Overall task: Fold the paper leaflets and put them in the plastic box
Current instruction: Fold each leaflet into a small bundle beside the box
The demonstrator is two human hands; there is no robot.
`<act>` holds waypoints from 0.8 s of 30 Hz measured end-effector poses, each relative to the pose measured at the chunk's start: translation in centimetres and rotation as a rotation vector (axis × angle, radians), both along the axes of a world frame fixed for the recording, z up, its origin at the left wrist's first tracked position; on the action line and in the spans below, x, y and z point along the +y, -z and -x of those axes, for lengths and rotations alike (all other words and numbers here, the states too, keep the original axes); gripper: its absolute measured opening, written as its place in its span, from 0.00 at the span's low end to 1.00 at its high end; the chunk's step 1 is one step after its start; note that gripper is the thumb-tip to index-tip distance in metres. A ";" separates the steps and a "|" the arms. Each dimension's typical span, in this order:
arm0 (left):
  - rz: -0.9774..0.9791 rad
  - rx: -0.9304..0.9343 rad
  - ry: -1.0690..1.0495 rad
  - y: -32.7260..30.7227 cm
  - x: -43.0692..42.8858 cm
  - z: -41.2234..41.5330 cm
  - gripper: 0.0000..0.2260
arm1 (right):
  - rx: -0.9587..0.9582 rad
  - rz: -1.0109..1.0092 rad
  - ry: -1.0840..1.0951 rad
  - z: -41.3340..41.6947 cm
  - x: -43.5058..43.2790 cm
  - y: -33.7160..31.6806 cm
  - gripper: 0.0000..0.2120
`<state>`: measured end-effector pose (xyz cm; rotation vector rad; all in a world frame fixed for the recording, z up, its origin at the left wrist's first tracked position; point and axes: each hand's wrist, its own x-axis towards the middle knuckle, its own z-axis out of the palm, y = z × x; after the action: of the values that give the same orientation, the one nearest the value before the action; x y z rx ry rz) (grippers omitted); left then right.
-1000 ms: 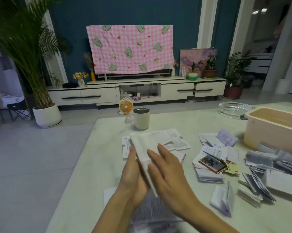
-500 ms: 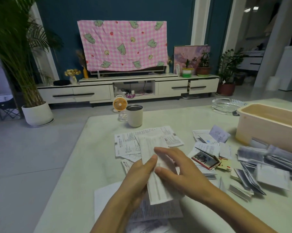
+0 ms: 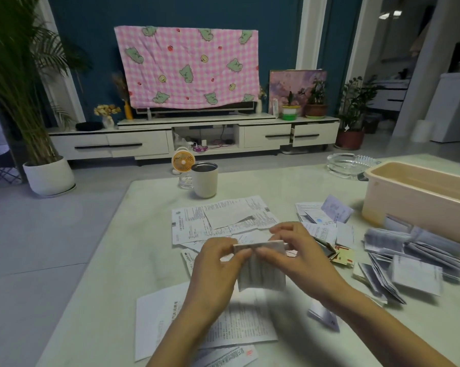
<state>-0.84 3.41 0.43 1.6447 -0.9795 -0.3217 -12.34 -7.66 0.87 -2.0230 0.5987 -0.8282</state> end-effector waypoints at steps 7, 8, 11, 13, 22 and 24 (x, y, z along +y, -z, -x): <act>0.076 0.356 -0.084 -0.2 -1.5 1.9 0.06 | 0.005 -0.202 -0.102 1.6 -0.4 -0.5 0.02; 0.067 0.424 -0.065 -0.6 -1.5 2.4 0.06 | -0.017 -0.139 -0.051 1.7 -1.3 -0.6 0.03; 0.039 0.513 -0.046 -0.8 -1.8 2.8 0.05 | -0.099 -0.005 0.240 2.2 -5.7 -1.3 0.06; 0.011 0.528 -0.055 -0.6 -1.8 2.2 0.06 | 0.013 0.061 0.399 2.3 -9.0 -1.1 0.09; -0.065 0.514 -0.144 0.4 -2.3 0.9 0.09 | 0.896 0.549 0.529 1.9 -10.7 4.2 0.15; -0.051 0.484 -0.161 0.5 -2.3 0.4 0.10 | 0.805 0.516 0.465 1.8 -10.7 4.3 0.12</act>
<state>-1.20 1.11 -0.06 1.5763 -0.4757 -0.6057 -14.15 -18.37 -3.44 -2.7468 1.4651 -0.4012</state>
